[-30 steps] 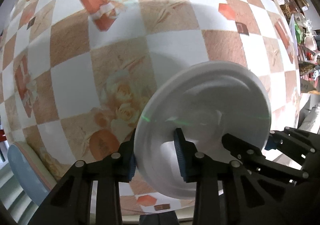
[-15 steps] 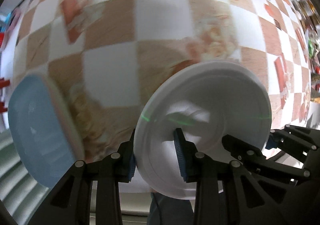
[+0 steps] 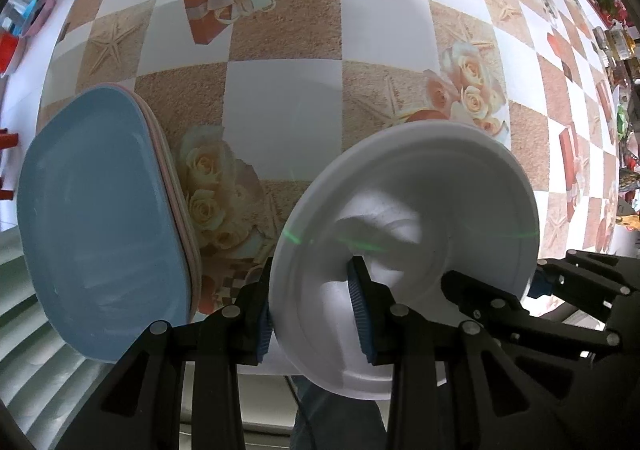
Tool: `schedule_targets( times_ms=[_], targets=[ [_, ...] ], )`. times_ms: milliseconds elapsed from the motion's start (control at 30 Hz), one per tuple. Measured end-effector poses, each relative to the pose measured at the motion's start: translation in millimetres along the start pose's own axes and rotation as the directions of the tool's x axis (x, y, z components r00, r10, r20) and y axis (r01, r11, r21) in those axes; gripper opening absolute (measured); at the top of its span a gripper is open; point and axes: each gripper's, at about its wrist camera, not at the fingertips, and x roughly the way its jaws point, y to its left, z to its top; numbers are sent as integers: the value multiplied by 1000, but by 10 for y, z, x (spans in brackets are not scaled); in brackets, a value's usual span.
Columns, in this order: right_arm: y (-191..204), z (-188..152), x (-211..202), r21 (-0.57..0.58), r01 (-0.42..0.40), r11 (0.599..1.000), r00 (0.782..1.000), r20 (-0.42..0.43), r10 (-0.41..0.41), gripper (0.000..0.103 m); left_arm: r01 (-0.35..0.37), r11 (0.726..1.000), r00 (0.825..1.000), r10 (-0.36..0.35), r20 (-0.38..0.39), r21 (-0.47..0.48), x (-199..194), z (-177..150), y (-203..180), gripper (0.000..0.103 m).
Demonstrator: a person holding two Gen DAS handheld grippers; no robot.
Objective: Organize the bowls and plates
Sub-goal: 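Lift the white plate stack with both grippers, then carry the white stack with both grippers over the blue plate stack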
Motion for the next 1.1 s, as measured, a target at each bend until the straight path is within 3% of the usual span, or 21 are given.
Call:
schedule_targets(
  times_ms=[133,633,1100],
  targets=[
    [-219,-141,-14,11,1,1000,1000,0,-1,29,7,1000,1000,-7,3,-3,-77,-68,10,37],
    [-230,-296,41,28,-14,1000,1000,-12,15,28,18,1000,1000,-18,-13,-2,-51,-24,-51,35],
    [-290,-390,-278,24,-15,1000,1000,28,14,29,39,999,996,-38,80,-7,-611,-5,-65,35]
  ],
)
